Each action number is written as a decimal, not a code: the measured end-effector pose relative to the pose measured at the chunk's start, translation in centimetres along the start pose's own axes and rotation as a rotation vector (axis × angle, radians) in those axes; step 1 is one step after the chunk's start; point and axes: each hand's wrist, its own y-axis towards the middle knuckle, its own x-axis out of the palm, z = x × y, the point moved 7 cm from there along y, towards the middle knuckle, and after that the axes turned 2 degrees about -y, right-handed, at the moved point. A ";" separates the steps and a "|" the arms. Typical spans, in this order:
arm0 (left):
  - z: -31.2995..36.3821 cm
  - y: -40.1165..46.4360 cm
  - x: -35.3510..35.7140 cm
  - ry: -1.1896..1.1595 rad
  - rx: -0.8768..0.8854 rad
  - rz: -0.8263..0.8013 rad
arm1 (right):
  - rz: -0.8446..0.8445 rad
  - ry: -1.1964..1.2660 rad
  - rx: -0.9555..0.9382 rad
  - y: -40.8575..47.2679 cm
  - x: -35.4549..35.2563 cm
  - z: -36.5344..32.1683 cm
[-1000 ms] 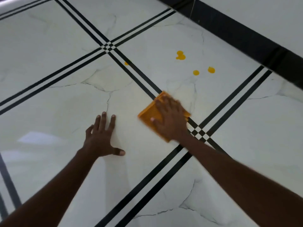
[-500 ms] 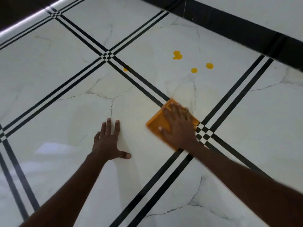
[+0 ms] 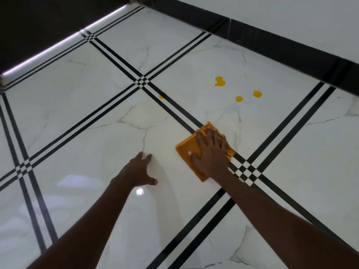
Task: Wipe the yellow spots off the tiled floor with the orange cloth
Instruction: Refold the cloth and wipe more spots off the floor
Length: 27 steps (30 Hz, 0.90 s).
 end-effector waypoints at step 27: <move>-4.0 4.2 -9.5 -0.224 -0.057 0.070 | 0.084 0.384 0.013 6.1 -6.8 -3.4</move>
